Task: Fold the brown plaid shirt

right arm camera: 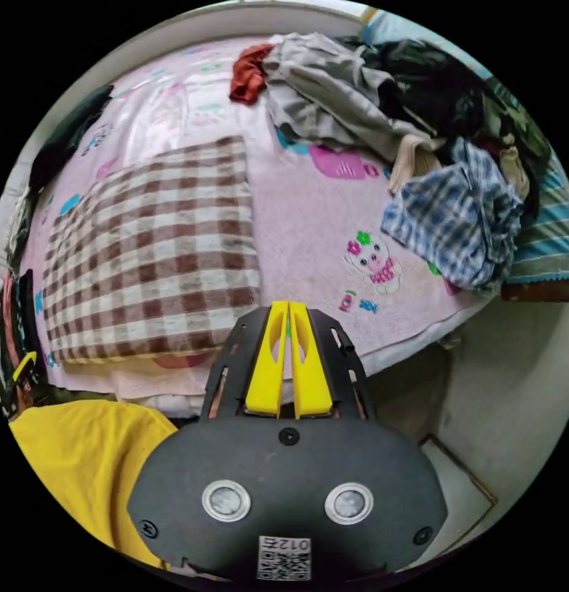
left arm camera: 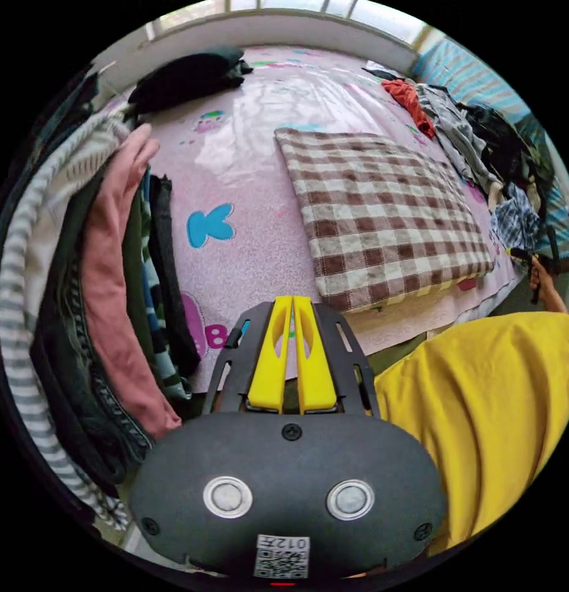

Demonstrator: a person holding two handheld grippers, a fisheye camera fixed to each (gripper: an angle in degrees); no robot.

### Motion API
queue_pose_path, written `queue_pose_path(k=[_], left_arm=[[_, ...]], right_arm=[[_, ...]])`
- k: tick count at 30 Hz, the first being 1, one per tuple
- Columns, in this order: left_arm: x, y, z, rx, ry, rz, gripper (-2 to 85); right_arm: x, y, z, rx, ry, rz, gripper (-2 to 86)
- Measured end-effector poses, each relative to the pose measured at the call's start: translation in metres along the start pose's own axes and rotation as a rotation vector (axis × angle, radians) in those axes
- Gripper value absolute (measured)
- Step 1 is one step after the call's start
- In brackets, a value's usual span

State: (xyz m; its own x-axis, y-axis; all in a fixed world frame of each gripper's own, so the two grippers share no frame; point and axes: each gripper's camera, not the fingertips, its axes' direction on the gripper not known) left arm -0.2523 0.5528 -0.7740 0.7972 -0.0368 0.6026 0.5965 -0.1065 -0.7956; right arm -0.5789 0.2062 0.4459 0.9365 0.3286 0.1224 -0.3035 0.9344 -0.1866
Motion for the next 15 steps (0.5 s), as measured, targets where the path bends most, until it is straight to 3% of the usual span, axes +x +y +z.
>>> queue_pose_path(k=[2,5,15], left_arm=[[0.02,-0.025,-0.007,0.013,0.04,0.068,0.4],[0.036,-0.061,-0.011,0.027,0.116,0.107,0.4],[0.024,-0.087,0.011,-0.224,-0.101,0.017,0.5]], right_arm=[[-0.063,-0.002,-0.006,0.034,-0.105,-0.162,0.1],[-0.134,-0.004,0.005,0.034,-0.07,-0.32,0.0],[-0.168,-0.019,0.07,-0.133,-0.039,-0.332,0.0]])
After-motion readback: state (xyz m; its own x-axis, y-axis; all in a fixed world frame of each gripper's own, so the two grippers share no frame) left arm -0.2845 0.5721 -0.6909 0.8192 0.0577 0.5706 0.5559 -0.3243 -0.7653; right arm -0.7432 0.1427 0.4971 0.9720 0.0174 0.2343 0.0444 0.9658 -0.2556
